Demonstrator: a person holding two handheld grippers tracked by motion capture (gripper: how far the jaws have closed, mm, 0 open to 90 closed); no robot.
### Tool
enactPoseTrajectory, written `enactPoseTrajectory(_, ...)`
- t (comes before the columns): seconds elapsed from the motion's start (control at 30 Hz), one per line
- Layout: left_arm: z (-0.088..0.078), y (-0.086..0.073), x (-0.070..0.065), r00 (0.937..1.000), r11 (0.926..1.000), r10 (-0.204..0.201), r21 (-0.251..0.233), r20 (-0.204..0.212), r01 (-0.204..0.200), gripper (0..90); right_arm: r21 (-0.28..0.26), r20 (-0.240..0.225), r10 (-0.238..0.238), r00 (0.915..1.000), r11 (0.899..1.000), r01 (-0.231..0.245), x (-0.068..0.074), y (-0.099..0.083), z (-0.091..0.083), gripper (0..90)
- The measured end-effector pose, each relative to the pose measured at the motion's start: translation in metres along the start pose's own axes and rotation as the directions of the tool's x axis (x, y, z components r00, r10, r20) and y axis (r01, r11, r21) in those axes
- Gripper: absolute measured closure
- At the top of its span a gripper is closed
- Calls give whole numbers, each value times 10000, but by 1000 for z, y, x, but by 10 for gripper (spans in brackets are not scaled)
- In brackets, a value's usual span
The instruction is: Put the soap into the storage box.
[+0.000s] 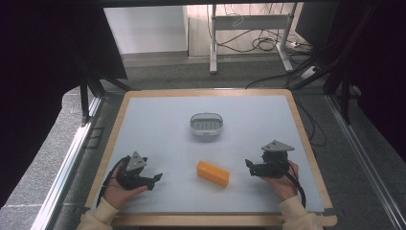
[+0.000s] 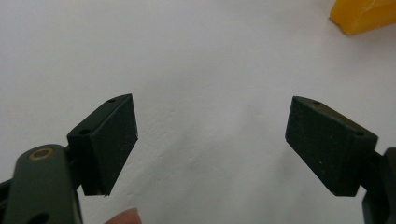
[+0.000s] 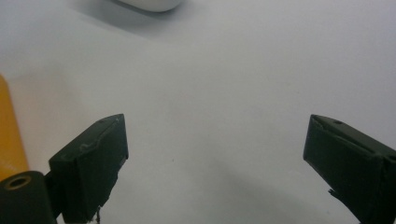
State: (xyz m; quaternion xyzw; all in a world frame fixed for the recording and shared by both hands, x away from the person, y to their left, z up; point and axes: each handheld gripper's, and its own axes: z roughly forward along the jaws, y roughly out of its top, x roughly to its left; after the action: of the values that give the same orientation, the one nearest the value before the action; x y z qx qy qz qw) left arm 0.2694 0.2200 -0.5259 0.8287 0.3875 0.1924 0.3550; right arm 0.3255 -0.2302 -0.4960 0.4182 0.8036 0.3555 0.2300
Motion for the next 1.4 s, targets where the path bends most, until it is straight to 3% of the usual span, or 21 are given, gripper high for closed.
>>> enactPoseTrajectory(0.13,2,1,-1,10000,9998,97,175,-9,-97,171,22,-104,-304,9995,9995,304,0,-3,-4,88)
enactPoseTrajectory(0.33,-4,-2,-3,9998,9998,199,24,43,-199,172,-109,-14,80,10000,9999,-80,-2,-3,-11,73)
enactPoseTrajectory(0.47,-9,-2,-5,9996,9995,268,-180,88,-266,174,-54,40,-1,10000,10000,2,0,-5,-14,73)
enactPoseTrajectory(0.6,-8,-1,-5,9997,9994,244,-229,83,-242,173,-167,-157,181,9997,9997,-184,0,-4,-14,62)
enactPoseTrajectory(0.73,-6,-2,-3,9998,9998,182,-93,42,-182,174,-106,-75,1,10000,9999,-1,0,-2,-10,52)
enactPoseTrajectory(0.93,-4,-2,-5,9996,9996,262,-51,-44,-262,174,-167,-143,103,9998,9998,-106,0,-3,-13,51)
enactPoseTrajectory(1.4,-3,-2,-2,10000,10000,78,22,-49,-78,180,-150,-486,-246,9985,9996,239,8,10,-18,73)
